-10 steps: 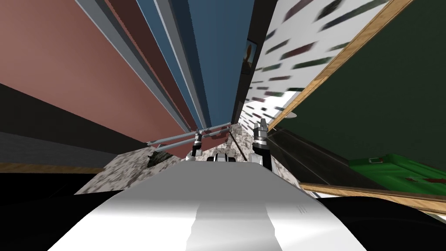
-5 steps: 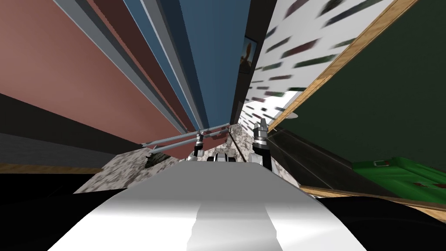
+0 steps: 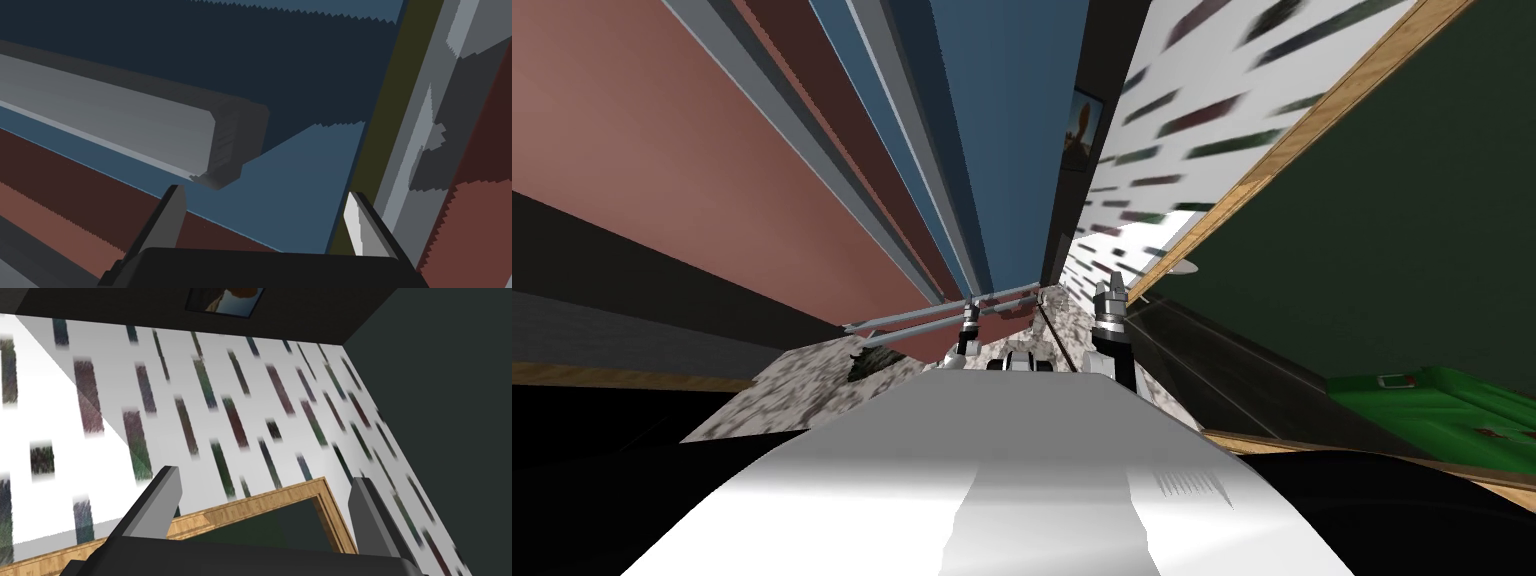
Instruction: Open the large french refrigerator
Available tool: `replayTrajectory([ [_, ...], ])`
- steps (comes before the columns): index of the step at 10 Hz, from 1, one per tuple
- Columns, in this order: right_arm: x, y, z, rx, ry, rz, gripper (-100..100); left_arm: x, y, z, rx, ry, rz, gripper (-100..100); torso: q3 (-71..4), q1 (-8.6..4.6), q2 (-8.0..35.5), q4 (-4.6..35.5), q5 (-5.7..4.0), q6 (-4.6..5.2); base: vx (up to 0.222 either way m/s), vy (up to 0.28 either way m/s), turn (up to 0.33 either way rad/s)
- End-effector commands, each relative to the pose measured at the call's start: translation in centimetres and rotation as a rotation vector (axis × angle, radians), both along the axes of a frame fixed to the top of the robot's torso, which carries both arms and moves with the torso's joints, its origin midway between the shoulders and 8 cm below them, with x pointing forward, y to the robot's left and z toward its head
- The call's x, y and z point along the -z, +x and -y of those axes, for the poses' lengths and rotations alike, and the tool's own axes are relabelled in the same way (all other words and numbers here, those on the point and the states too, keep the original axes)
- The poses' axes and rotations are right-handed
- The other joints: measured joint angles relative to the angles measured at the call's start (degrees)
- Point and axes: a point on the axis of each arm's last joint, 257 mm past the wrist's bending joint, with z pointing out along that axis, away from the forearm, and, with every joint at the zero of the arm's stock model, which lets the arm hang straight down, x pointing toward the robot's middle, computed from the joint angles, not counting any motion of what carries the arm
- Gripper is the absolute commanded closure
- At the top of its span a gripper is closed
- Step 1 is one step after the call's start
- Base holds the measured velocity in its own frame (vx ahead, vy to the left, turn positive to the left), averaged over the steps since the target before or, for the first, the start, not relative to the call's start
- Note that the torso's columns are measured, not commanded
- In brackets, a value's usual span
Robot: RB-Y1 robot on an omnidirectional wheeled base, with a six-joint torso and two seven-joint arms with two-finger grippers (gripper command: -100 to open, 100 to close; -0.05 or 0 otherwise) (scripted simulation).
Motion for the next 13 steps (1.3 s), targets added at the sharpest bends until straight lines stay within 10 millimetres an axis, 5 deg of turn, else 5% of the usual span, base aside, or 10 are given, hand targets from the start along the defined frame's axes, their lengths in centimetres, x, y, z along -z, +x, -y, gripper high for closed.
replayTrajectory([
  [1,0.0,0.0,0.0,0.000,0.000,0.000,0,-1.4,1.2,-0.1,0.003,0.002,0.018,100,0.06,-0.02,0.09,-0.17,0.10,-0.07,-0.003,-0.004,0.027],
  [2,0.0,0.0,0.0,0.000,0.000,0.000,0,-0.1,-0.7,0.0,-0.001,0.002,0.018,100,-0.06,0.11,-0.20,-0.24,0.15,0.05,0.014,0.008,-0.022],
  [4,0.0,0.0,0.0,0.000,0.000,0.000,0,-0.5,-0.9,-0.1,-0.003,0.003,0.029,100,-0.30,0.24,-0.57,-0.74,0.44,0.08,0.003,0.013,-0.024],
  [5,0.0,0.0,0.0,0.000,0.000,0.000,0,-1.0,-0.8,-1.2,-0.005,0.031,0.036,-100,-0.09,0.10,-0.16,-0.54,0.31,-0.10,-0.005,-0.002,0.000],
  [8,0.0,0.0,0.0,0.000,0.000,0.000,0,-1.2,0.8,-1.1,0.004,0.027,0.011,-100,0.45,-0.14,0.69,-0.22,0.18,-0.20,-0.010,-0.024,0.000],
  [9,0.0,0.0,0.0,0.000,0.000,0.000,0,-0.4,1.3,0.5,0.013,-0.010,-0.012,-100,0.51,-0.23,0.88,0.06,0.02,-0.21,-0.020,-0.017,0.027],
  [13,0.0,0.0,0.0,0.000,0.000,0.000,0,1.9,1.1,-0.4,0.002,-0.018,-0.082,-100,0.52,-0.31,0.81,0.39,-0.19,-0.08,0.012,0.004,0.010],
])
